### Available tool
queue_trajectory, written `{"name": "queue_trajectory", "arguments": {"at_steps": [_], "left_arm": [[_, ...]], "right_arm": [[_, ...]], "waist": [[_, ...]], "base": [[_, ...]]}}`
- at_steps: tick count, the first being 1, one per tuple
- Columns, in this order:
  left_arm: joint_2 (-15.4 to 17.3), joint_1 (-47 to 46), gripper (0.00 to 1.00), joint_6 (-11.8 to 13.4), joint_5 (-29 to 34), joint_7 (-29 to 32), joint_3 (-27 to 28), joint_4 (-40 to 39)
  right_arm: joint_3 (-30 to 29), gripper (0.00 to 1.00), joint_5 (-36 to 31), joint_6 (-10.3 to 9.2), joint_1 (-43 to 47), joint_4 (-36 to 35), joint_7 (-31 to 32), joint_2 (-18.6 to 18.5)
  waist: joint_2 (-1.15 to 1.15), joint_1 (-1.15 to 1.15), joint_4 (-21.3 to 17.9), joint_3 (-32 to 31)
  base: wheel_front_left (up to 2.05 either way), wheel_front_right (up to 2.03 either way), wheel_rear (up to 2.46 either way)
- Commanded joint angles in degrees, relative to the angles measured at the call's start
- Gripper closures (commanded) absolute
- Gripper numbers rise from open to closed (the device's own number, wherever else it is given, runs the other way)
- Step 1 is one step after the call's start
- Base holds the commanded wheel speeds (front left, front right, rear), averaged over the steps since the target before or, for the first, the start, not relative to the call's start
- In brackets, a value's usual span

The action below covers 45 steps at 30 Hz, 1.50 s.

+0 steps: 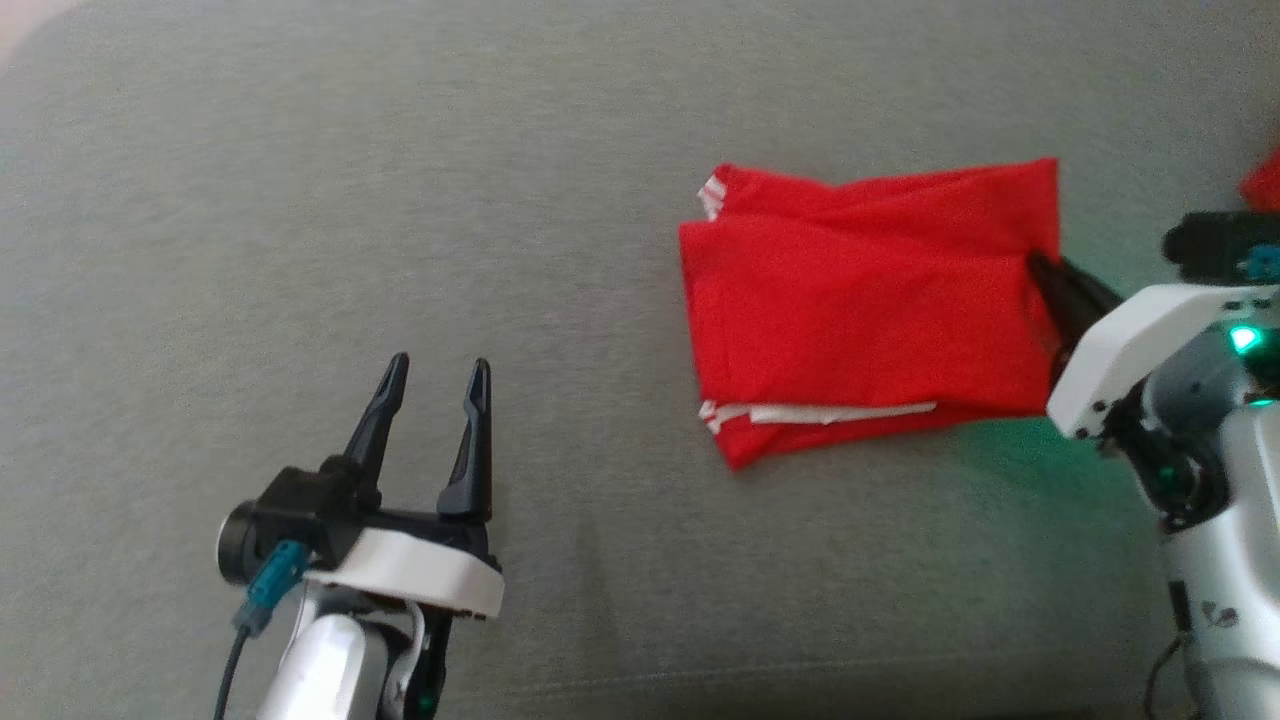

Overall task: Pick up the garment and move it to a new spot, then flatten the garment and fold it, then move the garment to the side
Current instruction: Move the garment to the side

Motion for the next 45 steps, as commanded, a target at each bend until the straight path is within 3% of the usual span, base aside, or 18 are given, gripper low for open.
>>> {"name": "queue_trajectory", "arguments": {"at_steps": [1, 9, 16, 26, 34, 45], "left_arm": [[-0.1, -2.4, 0.00, -0.2, 0.6, -0.7, 1.5, -2.0], [0.2, -5.3, 0.00, -1.6, 3.0, -0.7, 1.7, -2.2], [0.6, -7.2, 0.00, -2.2, 4.4, -0.7, 1.4, -2.3], [0.5, -7.2, 0.00, -2.6, 4.7, -0.7, 1.2, -2.3], [0.3, -6.6, 0.00, -2.4, 4.1, -0.7, 1.4, -2.7], [0.0, -6.3, 0.00, -2.1, 3.4, -0.7, 0.3, -2.9]], "right_arm": [[-0.2, 1.00, -0.4, 0.37, -2.4, -2.9, -0.2, -1.3], [-3.8, 1.00, -0.8, 0.37, -4.4, -6.4, -0.4, -1.0], [-5.0, 1.00, -1.2, 0.37, -5.3, -7.6, -0.8, -0.3], [-6.2, 1.00, -2.4, 0.37, -6.4, -7.5, -1.2, -0.2], [-8.7, 1.00, -6.3, 0.37, -15.6, -3.9, -0.6, -0.9], [-16.5, 1.00, -16.0, 0.37, -26.9, 7.0, 0.5, -7.0]], "waist": [[0.00, 0.00, -4.2, 2.1], [0.00, 0.00, -12.9, 6.6], [0.00, 0.00, -15.8, 8.8], [0.00, 0.00, -14.7, 7.9], [0.00, 0.00, -12.9, 6.7], [0.00, 0.00, -9.1, 6.7]], "base": [[0.00, 0.00, 0.00], [0.00, 0.00, 0.00], [0.00, 0.00, 0.00], [0.00, 0.00, 0.00], [0.00, 0.00, 0.00], [0.00, 0.00, 0.00]]}}
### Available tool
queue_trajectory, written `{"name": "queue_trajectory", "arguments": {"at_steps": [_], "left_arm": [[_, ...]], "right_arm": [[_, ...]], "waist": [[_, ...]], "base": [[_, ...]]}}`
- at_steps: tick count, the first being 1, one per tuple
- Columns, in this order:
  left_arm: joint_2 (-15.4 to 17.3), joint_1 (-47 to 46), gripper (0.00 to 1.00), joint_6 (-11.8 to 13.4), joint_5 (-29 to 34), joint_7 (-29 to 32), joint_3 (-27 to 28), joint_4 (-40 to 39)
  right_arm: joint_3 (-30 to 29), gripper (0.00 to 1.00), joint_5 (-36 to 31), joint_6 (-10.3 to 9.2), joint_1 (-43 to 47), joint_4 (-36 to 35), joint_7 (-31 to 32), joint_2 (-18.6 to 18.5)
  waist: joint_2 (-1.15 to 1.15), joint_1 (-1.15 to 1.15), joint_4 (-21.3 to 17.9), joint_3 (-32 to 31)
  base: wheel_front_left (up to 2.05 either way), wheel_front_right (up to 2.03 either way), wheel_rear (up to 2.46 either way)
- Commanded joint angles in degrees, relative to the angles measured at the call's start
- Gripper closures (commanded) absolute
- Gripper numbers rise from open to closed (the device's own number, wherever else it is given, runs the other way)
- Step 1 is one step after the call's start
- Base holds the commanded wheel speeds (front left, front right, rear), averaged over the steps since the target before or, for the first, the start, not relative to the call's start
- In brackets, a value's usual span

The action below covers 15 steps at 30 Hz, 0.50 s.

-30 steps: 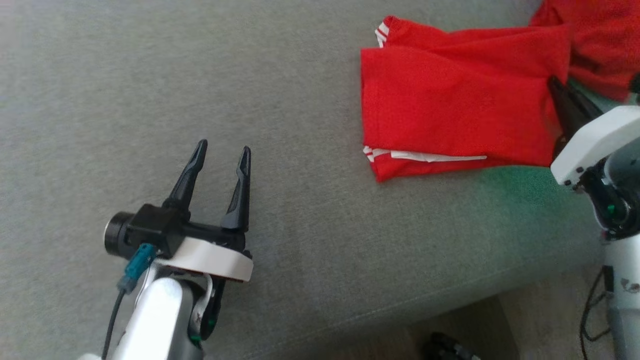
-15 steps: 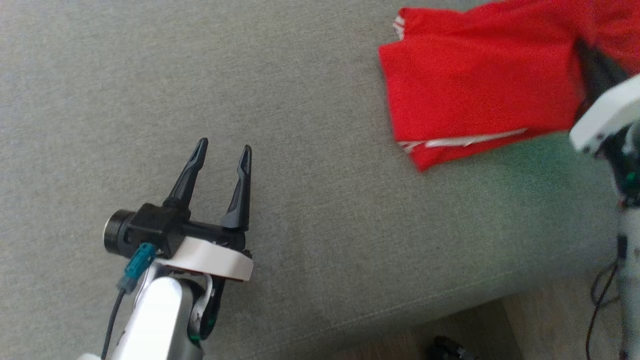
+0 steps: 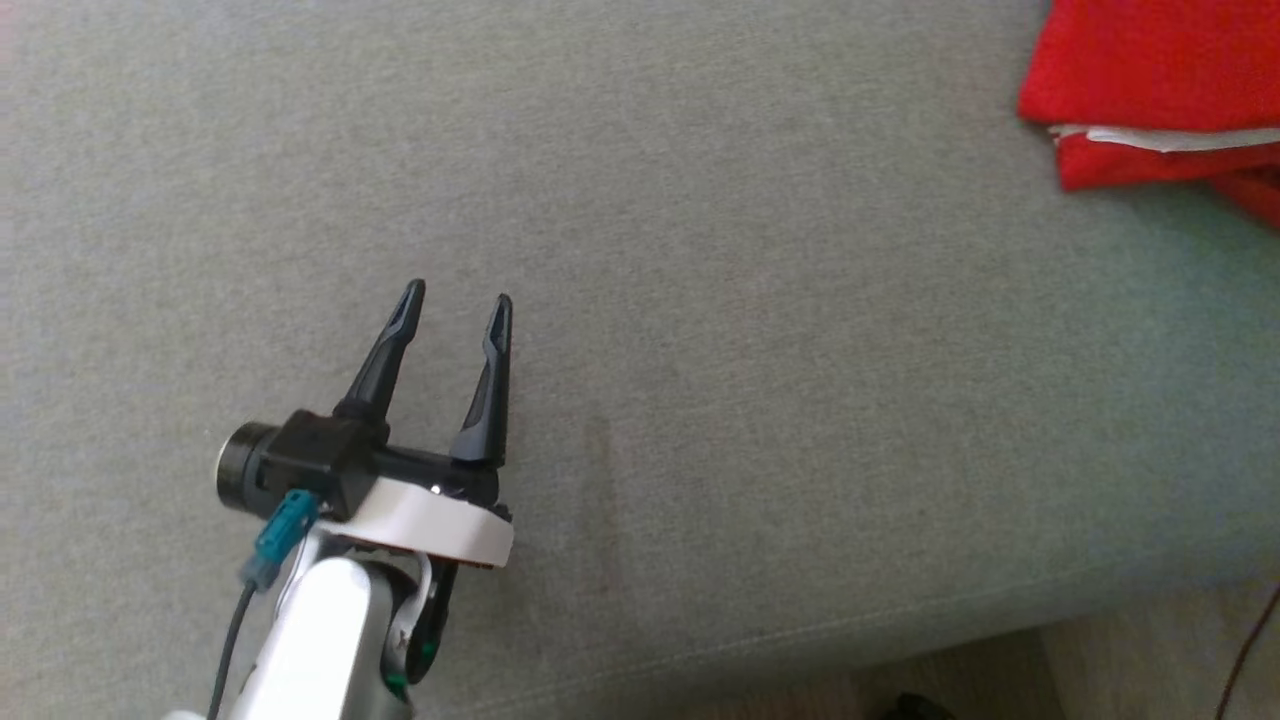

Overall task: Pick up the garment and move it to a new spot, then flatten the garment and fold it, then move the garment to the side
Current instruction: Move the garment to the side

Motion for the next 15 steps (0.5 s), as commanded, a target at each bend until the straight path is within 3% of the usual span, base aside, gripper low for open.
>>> {"name": "queue_trajectory", "arguments": {"at_steps": [1, 8, 15], "left_arm": [[-0.1, -0.6, 0.00, 0.4, -0.4, -0.7, 1.1, -2.4], [-0.2, -0.8, 0.00, 0.4, -0.5, -0.7, 0.4, -2.6], [-0.2, -0.9, 0.00, 0.5, -0.4, -0.7, 0.2, -2.6]], "right_arm": [[-0.4, 1.00, -1.1, 0.37, -2.8, -1.6, 0.5, -2.2], [-2.4, 1.00, -5.0, 0.37, -5.2, -0.2, 4.0, -8.3], [0.8, 1.00, -7.1, 0.37, -4.3, -1.6, 6.1, -10.5]], "waist": [[0.00, 0.00, 0.6, 0.3], [0.00, 0.00, 2.2, 1.1], [0.00, 0.00, 2.4, 1.7]], "base": [[0.00, 0.00, 0.00], [0.00, 0.00, 0.00], [0.00, 0.00, 0.00]]}}
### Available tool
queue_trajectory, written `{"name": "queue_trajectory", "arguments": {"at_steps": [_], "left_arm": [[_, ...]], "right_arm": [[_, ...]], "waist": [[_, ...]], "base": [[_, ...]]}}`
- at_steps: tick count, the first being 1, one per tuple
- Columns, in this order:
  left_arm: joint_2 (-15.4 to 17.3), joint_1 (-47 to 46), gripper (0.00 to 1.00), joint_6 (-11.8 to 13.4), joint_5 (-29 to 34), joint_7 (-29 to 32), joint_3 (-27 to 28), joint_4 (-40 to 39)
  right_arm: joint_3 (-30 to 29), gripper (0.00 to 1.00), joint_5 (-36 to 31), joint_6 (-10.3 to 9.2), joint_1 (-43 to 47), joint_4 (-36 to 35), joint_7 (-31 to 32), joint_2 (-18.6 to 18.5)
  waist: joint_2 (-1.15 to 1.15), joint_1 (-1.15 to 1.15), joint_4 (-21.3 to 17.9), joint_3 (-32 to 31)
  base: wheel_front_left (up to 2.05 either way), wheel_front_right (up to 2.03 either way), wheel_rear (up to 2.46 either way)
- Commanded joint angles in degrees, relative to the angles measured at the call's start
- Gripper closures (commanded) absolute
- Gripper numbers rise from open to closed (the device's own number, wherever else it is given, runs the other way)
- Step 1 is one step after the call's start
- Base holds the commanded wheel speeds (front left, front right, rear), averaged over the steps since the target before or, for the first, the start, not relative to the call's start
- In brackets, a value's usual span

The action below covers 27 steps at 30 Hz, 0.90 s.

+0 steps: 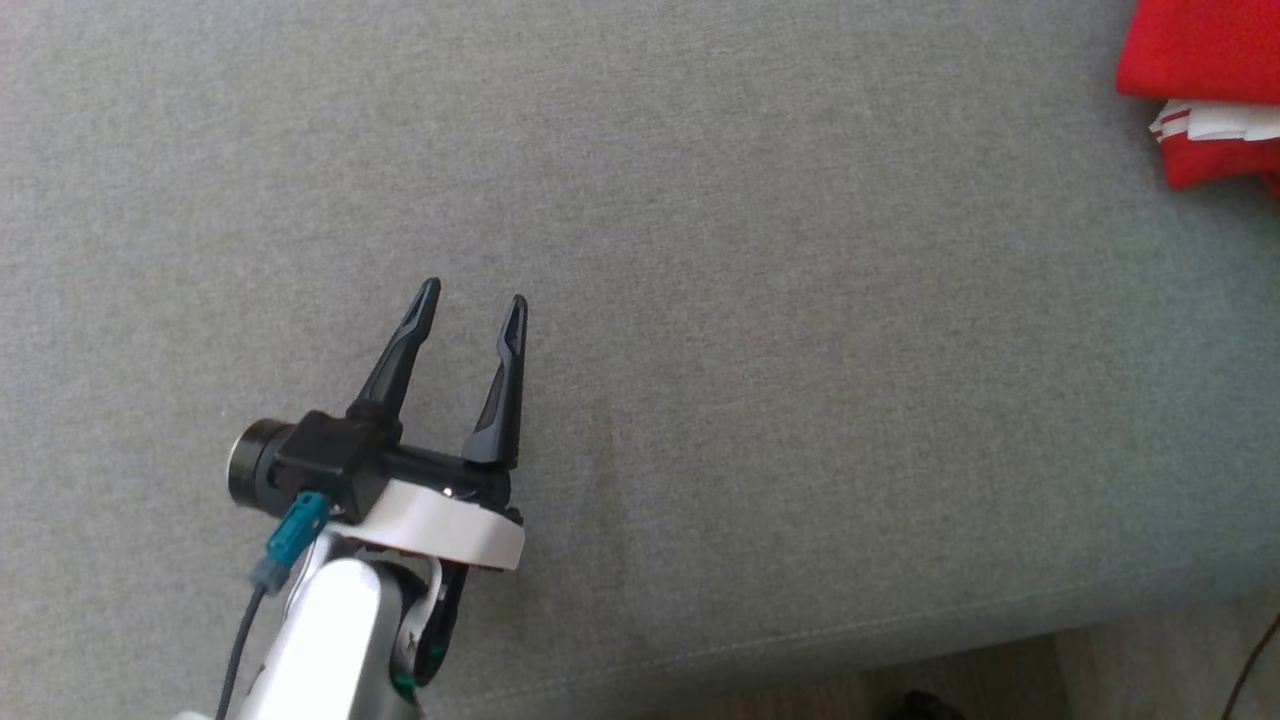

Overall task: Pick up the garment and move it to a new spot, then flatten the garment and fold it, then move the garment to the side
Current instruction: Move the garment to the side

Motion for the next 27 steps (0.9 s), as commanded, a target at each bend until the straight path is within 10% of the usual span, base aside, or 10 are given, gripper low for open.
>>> {"name": "queue_trajectory", "arguments": {"at_steps": [1, 6, 8, 12, 27], "left_arm": [[-0.2, -0.9, 0.00, 0.4, -0.3, -0.7, 1.2, -1.8], [-0.2, -1.0, 0.00, 0.5, -0.3, -0.7, 1.2, -1.7], [-0.2, -1.0, 0.00, 0.5, -0.3, -0.7, 1.2, -1.7], [-0.2, -1.0, 0.00, 0.5, -0.4, -0.7, 1.2, -1.5], [-0.2, -1.5, 0.00, 0.3, -0.4, -0.7, 1.4, -1.2]], "right_arm": [[0.6, 1.00, -1.1, 0.37, -0.8, -2.6, 0.4, -2.4], [1.6, 0.99, -3.1, 0.37, 0.0, -3.1, 0.9, -3.2], [1.9, 0.83, -3.4, 0.37, 0.2, -3.1, 1.0, -3.3], [2.8, 0.00, -3.8, 0.37, 0.8, -3.6, 1.7, -3.1], [3.4, 0.00, -3.2, 0.37, 2.3, -4.4, -2.5, -1.0]], "waist": [[0.00, 0.00, 0.0, 0.2], [0.00, 0.00, -0.1, 0.4], [0.00, 0.00, -0.2, 0.3], [0.00, 0.00, -0.4, 0.3], [0.00, 0.00, 0.3, 0.2]], "base": [[0.00, 0.00, 0.00], [0.00, 0.00, 0.00], [0.00, 0.00, 0.00], [0.00, 0.00, 0.00], [0.00, 0.00, 0.00]]}}
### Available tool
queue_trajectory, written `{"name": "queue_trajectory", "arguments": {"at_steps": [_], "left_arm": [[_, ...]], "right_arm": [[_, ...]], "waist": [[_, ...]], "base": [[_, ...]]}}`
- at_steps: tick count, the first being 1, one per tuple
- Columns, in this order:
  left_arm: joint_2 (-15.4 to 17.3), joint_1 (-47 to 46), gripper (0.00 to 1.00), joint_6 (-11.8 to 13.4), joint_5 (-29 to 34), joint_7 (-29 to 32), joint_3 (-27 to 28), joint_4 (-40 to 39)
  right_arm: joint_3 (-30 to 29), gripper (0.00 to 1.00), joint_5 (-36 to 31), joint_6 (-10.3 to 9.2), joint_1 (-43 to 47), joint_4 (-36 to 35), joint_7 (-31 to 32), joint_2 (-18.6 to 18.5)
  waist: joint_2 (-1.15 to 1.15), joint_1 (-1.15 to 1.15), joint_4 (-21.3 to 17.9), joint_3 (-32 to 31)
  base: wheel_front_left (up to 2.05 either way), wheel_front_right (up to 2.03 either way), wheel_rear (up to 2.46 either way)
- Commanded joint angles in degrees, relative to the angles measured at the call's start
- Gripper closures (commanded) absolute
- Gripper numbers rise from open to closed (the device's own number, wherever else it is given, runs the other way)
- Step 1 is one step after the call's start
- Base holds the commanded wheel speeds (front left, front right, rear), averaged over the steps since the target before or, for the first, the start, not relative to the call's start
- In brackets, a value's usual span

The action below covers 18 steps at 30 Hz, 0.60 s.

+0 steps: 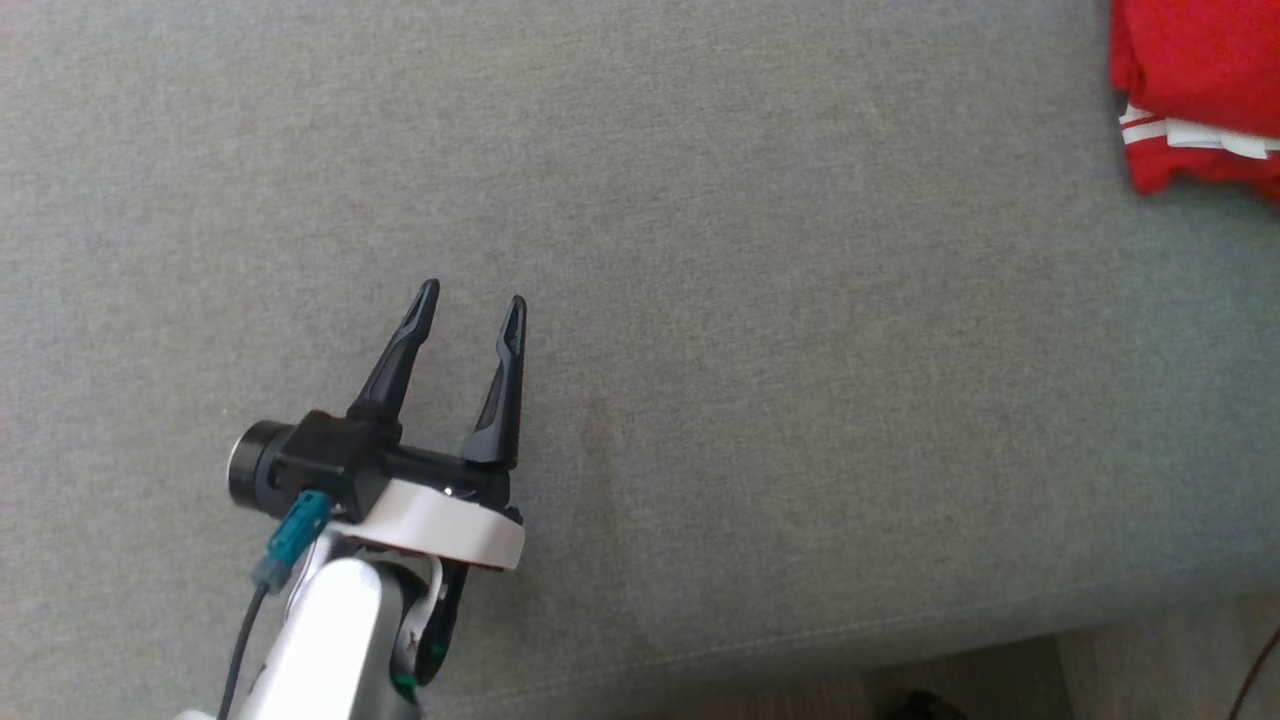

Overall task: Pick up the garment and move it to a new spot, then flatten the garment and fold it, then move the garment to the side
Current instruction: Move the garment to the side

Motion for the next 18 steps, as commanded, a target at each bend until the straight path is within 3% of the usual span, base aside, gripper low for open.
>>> {"name": "queue_trajectory", "arguments": {"at_steps": [1, 8, 18], "left_arm": [[-0.2, -1.4, 0.00, -0.1, -0.5, -0.7, 1.5, -1.6], [-0.2, -1.6, 0.00, 0.8, -1.1, -0.7, 3.2, -1.6], [-0.2, -0.9, 0.00, 3.6, -3.3, -0.7, 5.9, 0.2]], "right_arm": [[0.3, 0.00, 0.3, 0.37, -0.1, -2.1, -0.7, -0.8], [1.1, 0.00, 1.9, 0.37, 0.5, -2.3, -5.7, 1.9], [3.1, 0.00, 4.2, 0.37, 5.8, -4.7, -16.6, 8.7]], "waist": [[0.00, 0.00, 0.1, -0.1], [0.00, 0.00, 1.1, -2.0], [0.00, 0.00, 4.2, -8.5]], "base": [[0.00, 0.00, 0.00], [0.00, 0.00, 0.00], [0.00, 0.00, 0.00]]}}
